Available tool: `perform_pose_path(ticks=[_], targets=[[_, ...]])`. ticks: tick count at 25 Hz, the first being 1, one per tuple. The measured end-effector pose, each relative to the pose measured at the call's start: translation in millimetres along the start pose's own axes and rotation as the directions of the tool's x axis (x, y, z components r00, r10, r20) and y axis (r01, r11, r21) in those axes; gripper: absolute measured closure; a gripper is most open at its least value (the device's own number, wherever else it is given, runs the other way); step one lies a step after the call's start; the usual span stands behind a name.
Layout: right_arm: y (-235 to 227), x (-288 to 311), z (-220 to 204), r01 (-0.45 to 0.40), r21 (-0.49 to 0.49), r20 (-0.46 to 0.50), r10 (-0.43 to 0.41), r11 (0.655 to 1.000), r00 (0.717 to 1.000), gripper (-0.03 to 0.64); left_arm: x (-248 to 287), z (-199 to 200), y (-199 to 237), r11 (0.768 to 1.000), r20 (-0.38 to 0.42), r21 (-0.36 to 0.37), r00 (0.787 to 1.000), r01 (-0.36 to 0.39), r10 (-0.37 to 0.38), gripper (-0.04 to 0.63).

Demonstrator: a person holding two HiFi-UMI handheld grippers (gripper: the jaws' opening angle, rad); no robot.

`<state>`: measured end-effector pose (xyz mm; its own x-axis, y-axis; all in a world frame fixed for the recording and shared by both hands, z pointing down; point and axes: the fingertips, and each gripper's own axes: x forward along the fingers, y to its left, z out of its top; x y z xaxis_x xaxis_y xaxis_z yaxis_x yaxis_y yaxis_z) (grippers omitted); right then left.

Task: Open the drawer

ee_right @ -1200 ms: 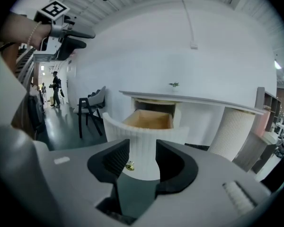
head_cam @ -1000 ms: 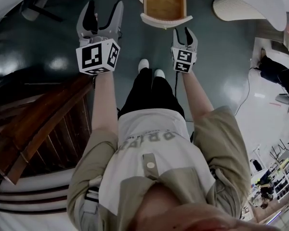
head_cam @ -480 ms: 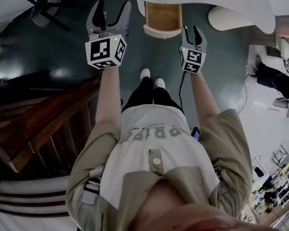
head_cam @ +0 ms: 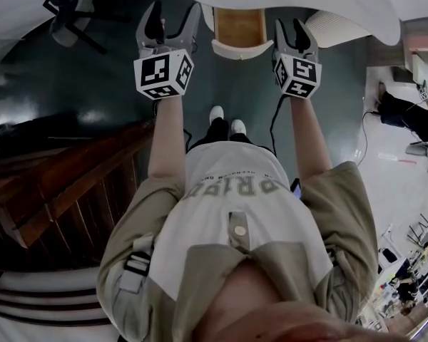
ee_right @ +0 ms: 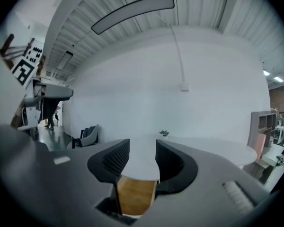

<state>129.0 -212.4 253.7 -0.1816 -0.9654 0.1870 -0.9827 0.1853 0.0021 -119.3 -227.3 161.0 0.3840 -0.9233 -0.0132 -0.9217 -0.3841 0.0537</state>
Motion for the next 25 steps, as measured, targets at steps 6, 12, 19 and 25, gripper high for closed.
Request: perform_pose_path(ticks=[6,12,19,25], targets=[[2,-5,47,0.004,-0.006,0.056,-0.004,1.000,0.998,0.503,-5,2,-8,1.000,0.001,-0.011,1.000,-0.013,0.013,0.299],[3,-8,70,0.025,-0.030,0.080,-0.023,0.999,0.997,0.555,-3,6,-17,1.000,0.006,0.006,1.000,0.002,-0.002,0.362],[3,-14,83,0.028,-0.060,0.105,-0.021,0.998,0.994,0.612,-6,7,-25,0.998,0.011,0.061,1.000,0.003,-0.004,0.589],[6,-20,89,0.012,-0.062,0.124,-0.004,0.998,0.992,0.612,-7,12,-26,0.998,0.021,0.062,1.000,0.005,-0.007,0.589]])
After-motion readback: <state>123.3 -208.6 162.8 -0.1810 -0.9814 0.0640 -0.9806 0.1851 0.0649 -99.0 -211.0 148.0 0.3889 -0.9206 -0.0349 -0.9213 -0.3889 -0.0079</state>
